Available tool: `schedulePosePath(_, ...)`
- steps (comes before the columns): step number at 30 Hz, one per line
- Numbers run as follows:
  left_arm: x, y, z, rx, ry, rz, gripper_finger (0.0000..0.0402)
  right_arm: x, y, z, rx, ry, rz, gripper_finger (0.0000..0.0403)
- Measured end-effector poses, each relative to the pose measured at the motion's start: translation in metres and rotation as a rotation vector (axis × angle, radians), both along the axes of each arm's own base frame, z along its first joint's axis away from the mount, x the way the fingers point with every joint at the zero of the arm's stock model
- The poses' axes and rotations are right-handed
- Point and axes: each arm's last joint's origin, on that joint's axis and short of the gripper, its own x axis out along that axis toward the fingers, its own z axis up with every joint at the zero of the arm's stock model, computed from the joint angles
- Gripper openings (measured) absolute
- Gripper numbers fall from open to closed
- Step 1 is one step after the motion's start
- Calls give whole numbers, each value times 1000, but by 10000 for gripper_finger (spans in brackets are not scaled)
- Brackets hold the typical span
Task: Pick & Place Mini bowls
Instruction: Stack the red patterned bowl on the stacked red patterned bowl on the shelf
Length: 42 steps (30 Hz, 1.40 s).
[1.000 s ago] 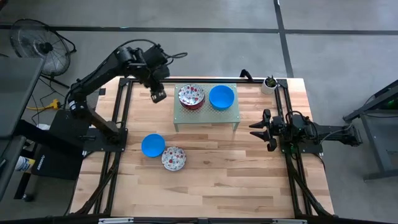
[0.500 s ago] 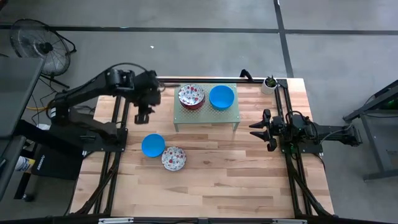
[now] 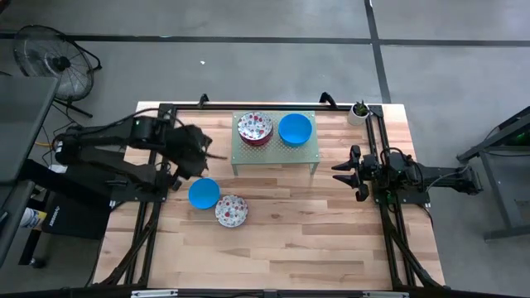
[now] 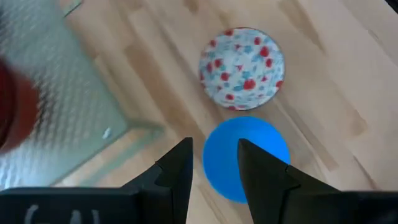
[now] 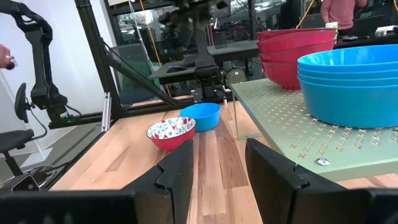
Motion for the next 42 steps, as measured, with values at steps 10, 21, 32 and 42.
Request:
schedulePosePath(10,17,-34,-49,37,-42,-252,140,0,0,0,0,0,0,134)
schedulePosePath(21,55,-66,-99,83,82,-339,219,0,0,0,0,0,0,134)
schedulePosePath(32,75,-97,-141,92,233,-375,221,0,0,0,0,4,0,134)
schedulePosePath(42,84,-98,-157,156,271,-309,221,0,0,0,0,4,0,134)
